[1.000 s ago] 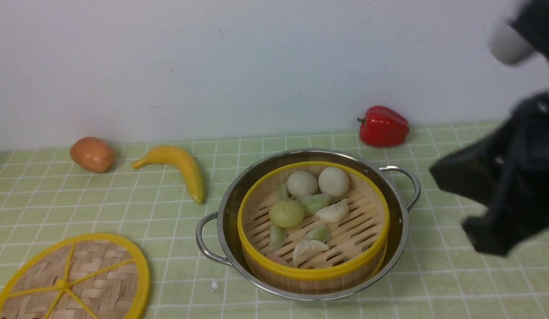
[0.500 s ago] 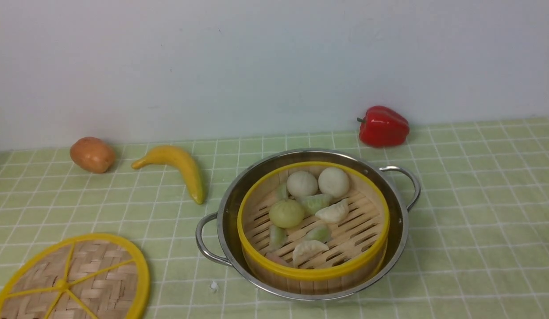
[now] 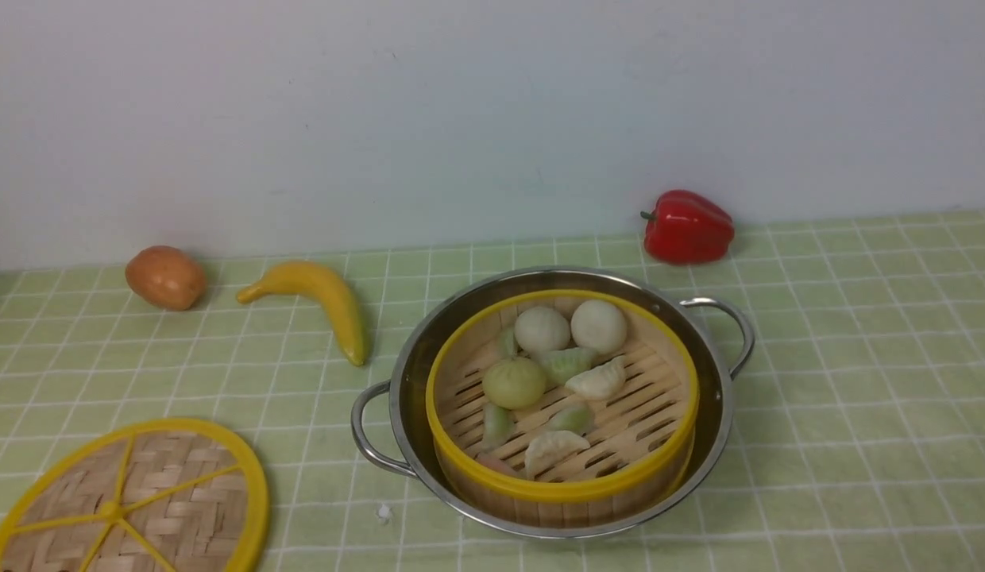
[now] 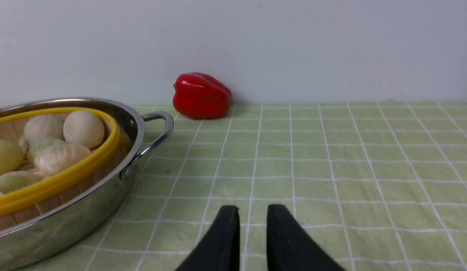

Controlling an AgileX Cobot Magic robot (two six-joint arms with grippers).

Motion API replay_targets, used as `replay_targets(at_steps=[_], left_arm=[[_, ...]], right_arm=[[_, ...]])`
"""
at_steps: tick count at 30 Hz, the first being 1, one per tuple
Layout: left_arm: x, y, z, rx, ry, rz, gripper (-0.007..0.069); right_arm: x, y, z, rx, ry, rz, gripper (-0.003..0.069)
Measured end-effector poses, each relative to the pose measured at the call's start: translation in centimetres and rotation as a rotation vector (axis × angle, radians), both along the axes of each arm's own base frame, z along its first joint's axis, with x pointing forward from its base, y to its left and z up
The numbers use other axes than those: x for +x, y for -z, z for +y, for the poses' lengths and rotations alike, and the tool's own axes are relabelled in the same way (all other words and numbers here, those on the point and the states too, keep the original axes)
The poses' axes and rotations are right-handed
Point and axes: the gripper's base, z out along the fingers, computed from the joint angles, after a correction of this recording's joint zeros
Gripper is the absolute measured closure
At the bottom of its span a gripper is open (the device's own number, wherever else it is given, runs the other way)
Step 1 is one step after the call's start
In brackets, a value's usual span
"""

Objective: Place the steamer in the pot on the green tablecloth, and put the lid on the steamer.
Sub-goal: 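Grasp the bamboo steamer lid lying on the table by its centre knob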

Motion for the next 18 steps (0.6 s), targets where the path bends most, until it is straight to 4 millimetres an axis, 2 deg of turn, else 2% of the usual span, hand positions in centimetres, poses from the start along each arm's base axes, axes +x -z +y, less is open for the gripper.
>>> replay_targets(at_steps=[18], left_arm=[[0.00,0.00,0.00,0.000,0.000,0.000,0.0382]], right_arm=[[-0.01,0.04,0.02,0.015,0.000,0.006,0.0486]])
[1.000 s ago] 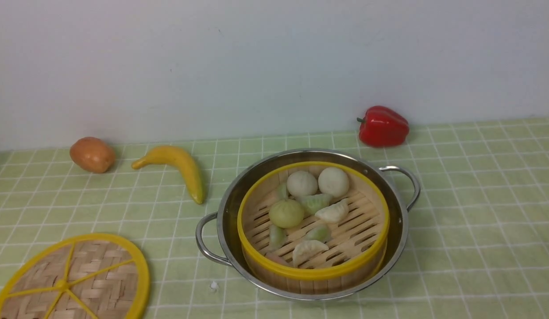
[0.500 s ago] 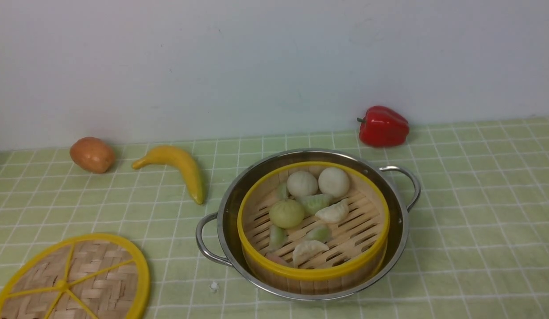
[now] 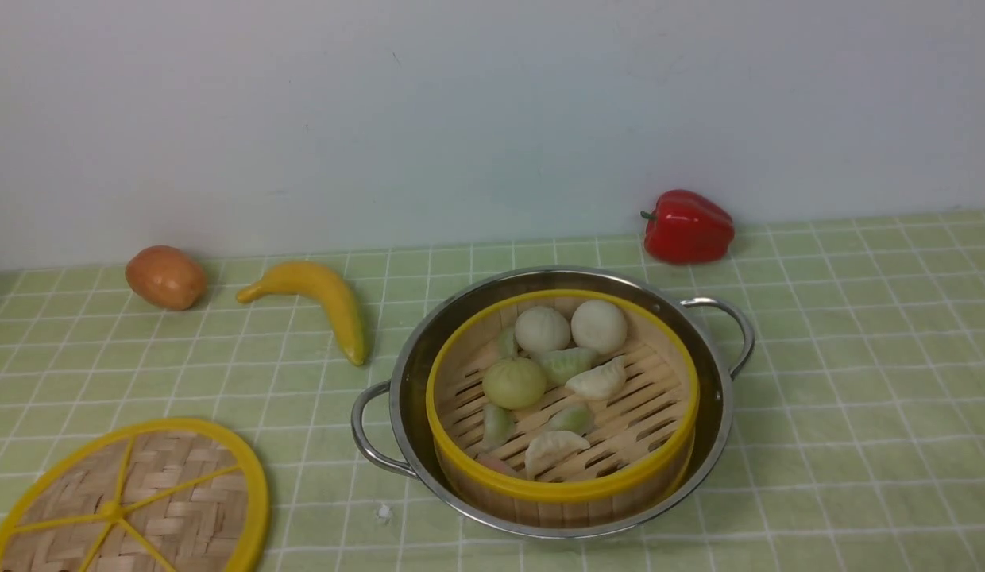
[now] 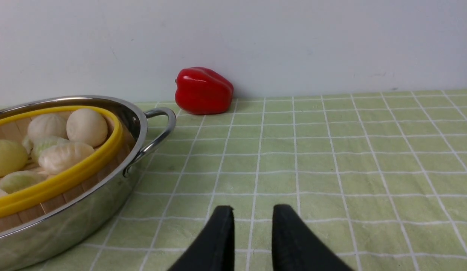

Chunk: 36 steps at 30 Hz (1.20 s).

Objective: Place the steamer in the pot on the green tablecloth, and put the lid on the steamer.
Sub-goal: 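Grasp the bamboo steamer lid lying on the table by its centre knob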

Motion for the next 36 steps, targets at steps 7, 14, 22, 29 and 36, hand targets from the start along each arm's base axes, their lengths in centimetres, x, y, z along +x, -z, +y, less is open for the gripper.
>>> replay_targets(at_steps=[7,14,22,29,36], left_arm=[[0.0,0.0,0.0,0.000,0.000,0.000,0.0382],[0.0,0.0,0.0,0.000,0.000,0.000,0.0382],[0.1,-0.2,-0.1,-0.076,-0.007,-0.027,0.0382],[0.2,-1.3,-0.6,-0.555,-0.036,-0.141,0.0382],[0.3,-2.7,0.4,-0.683,-0.107,-0.329,0.0382]], right_arm=[[0.0,0.0,0.0,0.000,0.000,0.000,0.0472],[0.0,0.0,0.0,0.000,0.000,0.000,0.0453],[0.0,0.0,0.0,0.000,0.000,0.000,0.0433],[0.0,0.0,0.0,0.000,0.000,0.000,0.0421],[0.0,0.0,0.0,0.001,0.000,0.000,0.0419]])
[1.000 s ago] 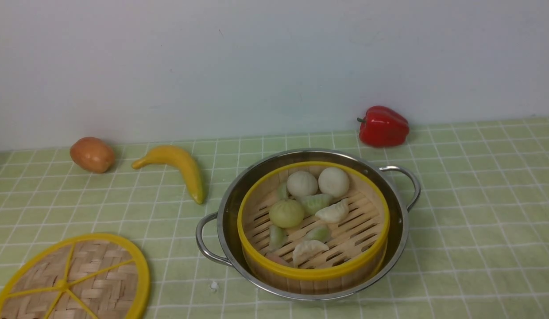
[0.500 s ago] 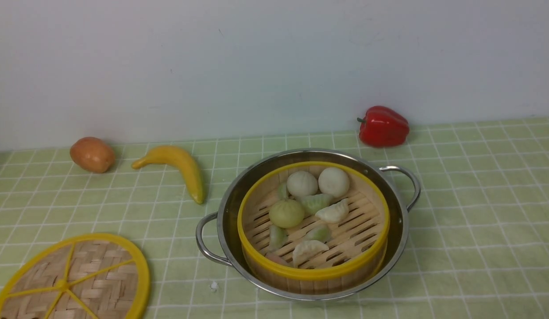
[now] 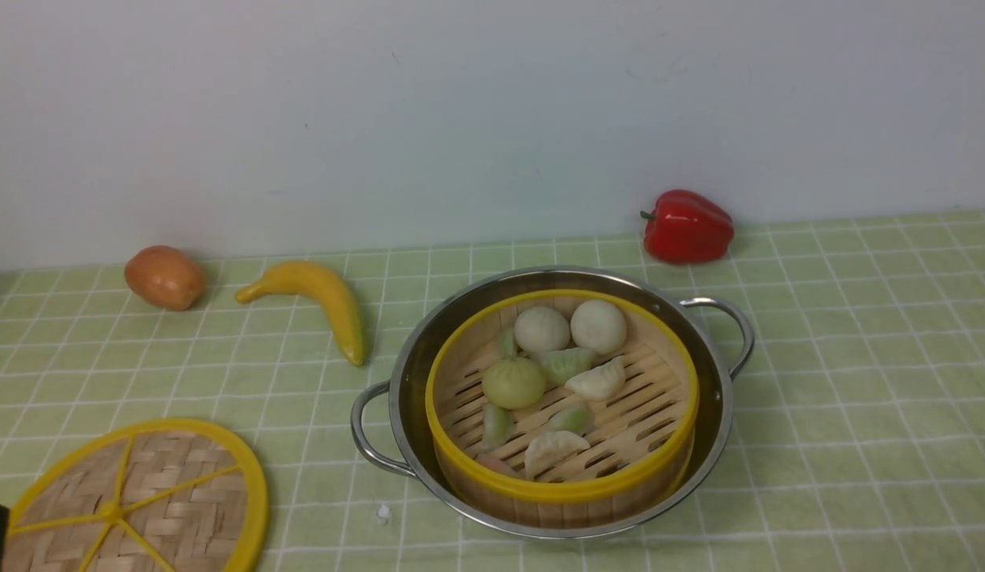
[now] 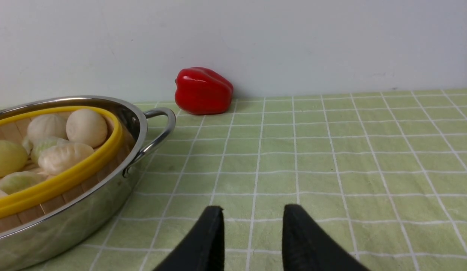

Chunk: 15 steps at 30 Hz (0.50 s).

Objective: Place the steamer in the pot on the green tablecloth, and put the lid on the steamer.
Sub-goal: 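Grasp the bamboo steamer lid lying on the table by its centre knob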

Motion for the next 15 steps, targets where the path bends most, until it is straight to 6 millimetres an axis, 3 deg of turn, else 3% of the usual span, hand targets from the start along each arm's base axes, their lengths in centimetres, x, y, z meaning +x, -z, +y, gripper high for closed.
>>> replay_targets(at_steps=[5,6,7,11,12,15], left_arm=[[-0.3,-5.0,-0.4,0.198,0.024,-0.041,0.0360],[-0.3,-4.9,-0.4,0.209,0.031,-0.032,0.0358],[0.2,-6.4,-0.9,0.292,0.087,0.046,0.0344],[1.9,-8.6,-1.3,0.386,0.212,0.293,0.0332],[3.2,-9.4,-1.2,0.390,0.260,0.491,0.0332],[5.0,-10.0,-0.4,0.358,0.263,0.762,0.0332]], right_arm=[[0.0,0.0,0.0,0.000,0.000,0.000,0.0419],[0.0,0.0,0.0,0.000,0.000,0.000,0.0419],[0.0,0.0,0.0,0.000,0.000,0.000,0.0419],[0.0,0.0,0.0,0.000,0.000,0.000,0.0419],[0.0,0.0,0.0,0.000,0.000,0.000,0.0419],[0.0,0.0,0.0,0.001,0.000,0.000,0.0419]])
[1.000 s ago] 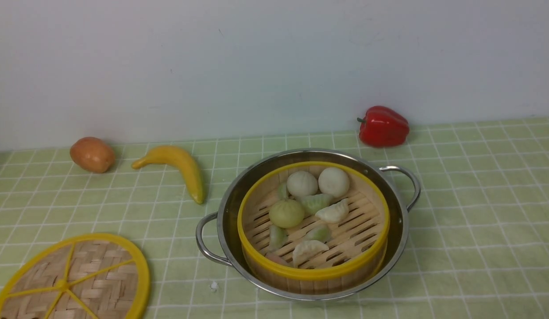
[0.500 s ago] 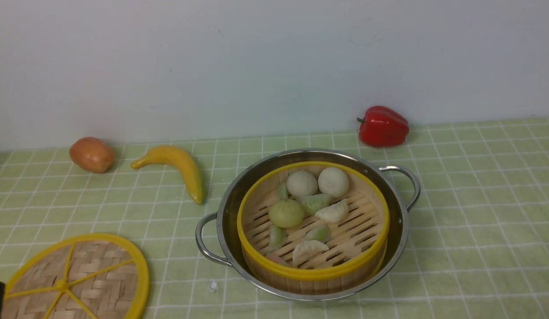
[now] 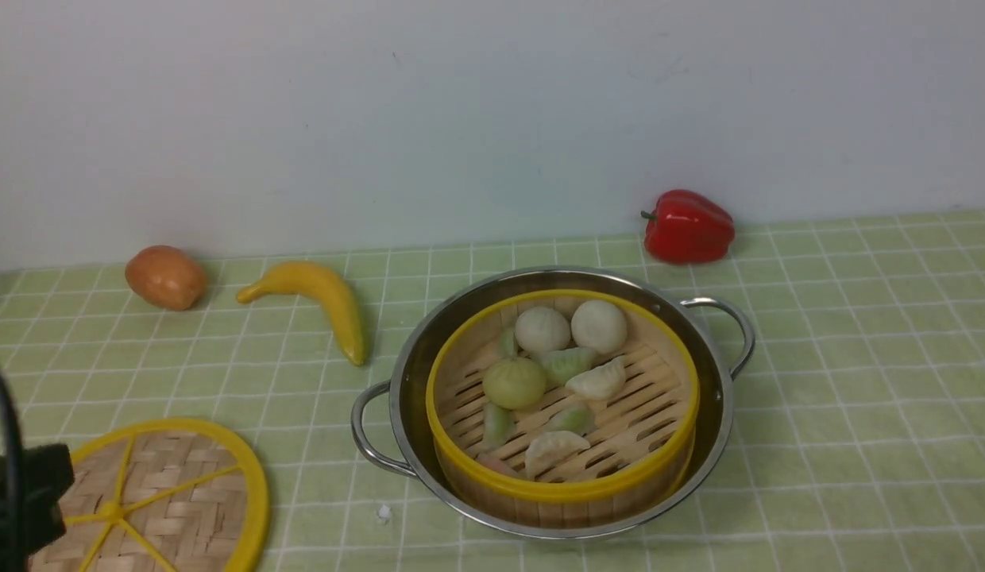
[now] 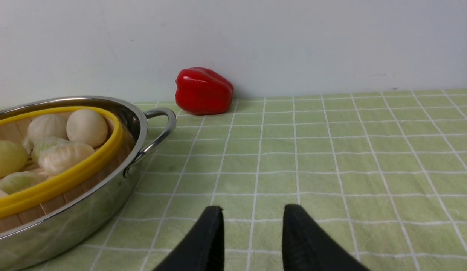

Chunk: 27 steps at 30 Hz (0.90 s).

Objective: Place the steamer in the pot on the green tablecloth, and put the lid on the steamer.
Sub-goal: 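Grasp the bamboo steamer lid lying on the table by its centre knob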

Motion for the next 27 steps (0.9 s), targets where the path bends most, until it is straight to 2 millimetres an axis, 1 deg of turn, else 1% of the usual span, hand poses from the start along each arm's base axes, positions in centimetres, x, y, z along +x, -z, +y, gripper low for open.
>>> replay_targets(at_steps=[2,4,5,7,8,9,10,11,14,15,16,17,18,20,21,23,24,25,27], left_arm=[[2.5,-0.1,1.4,0.037,-0.113,0.296,0.0332],[4.1,0.1,2.2,0.080,-0.163,0.421,0.0332],[5.1,0.3,2.6,0.101,-0.179,0.470,0.0332],[7.8,1.1,3.3,0.151,-0.186,0.565,0.0332],[8.0,1.2,3.4,0.158,-0.185,0.572,0.0332],[9.6,1.9,3.7,0.183,-0.165,0.616,0.0332],[10.6,2.2,3.8,0.194,-0.149,0.635,0.0332],[12.0,3.1,4.0,0.213,-0.113,0.673,0.0332],[14.5,5.0,4.2,0.245,-0.034,0.725,0.0332],[15.3,6.0,4.3,0.256,-0.003,0.748,0.0332],[15.5,6.1,4.3,0.258,0.002,0.752,0.0332],[15.9,6.8,4.4,0.264,0.020,0.768,0.0332],[16.7,8.1,4.4,0.271,0.049,0.801,0.0332],[17.4,9.3,4.5,0.273,0.068,0.822,0.0332],[17.9,10.5,4.5,0.270,0.075,0.836,0.0332],[18.3,11.1,4.5,0.272,0.087,0.838,0.0332],[18.7,12.0,4.5,0.267,0.094,0.849,0.0332],[18.8,12.4,4.5,0.264,0.097,0.853,0.0332],[19.0,12.7,4.5,0.261,0.099,0.857,0.0332]], right_arm=[[0.0,0.0,0.0,0.000,0.000,0.000,0.0419],[0.0,0.0,0.0,0.001,0.000,0.000,0.0419],[0.0,0.0,0.0,0.001,0.000,0.000,0.0419],[0.0,0.0,0.0,0.003,0.000,0.000,0.0419],[0.0,0.0,0.0,0.003,0.000,0.000,0.0419],[0.0,0.0,0.0,0.003,0.000,0.000,0.0419],[0.0,0.0,0.0,0.003,0.000,0.000,0.0419],[0.0,0.0,0.0,0.003,0.000,0.000,0.0419],[0.0,0.0,0.0,0.003,0.000,0.000,0.0419],[0.0,0.0,0.0,0.003,0.000,0.000,0.0419],[0.0,0.0,0.0,0.003,0.000,0.000,0.0419],[0.0,0.0,0.0,0.003,0.000,0.000,0.0419],[0.0,0.0,0.0,0.003,0.000,0.000,0.0419],[0.0,0.0,0.0,0.003,0.000,0.000,0.0419],[0.0,0.0,0.0,0.003,0.000,0.000,0.0419],[0.0,0.0,0.0,0.003,0.000,0.000,0.0419],[0.0,0.0,0.0,0.003,0.000,0.000,0.0419],[0.0,0.0,0.0,0.003,0.000,0.000,0.0419],[0.0,0.0,0.0,0.003,0.000,0.000,0.0419]])
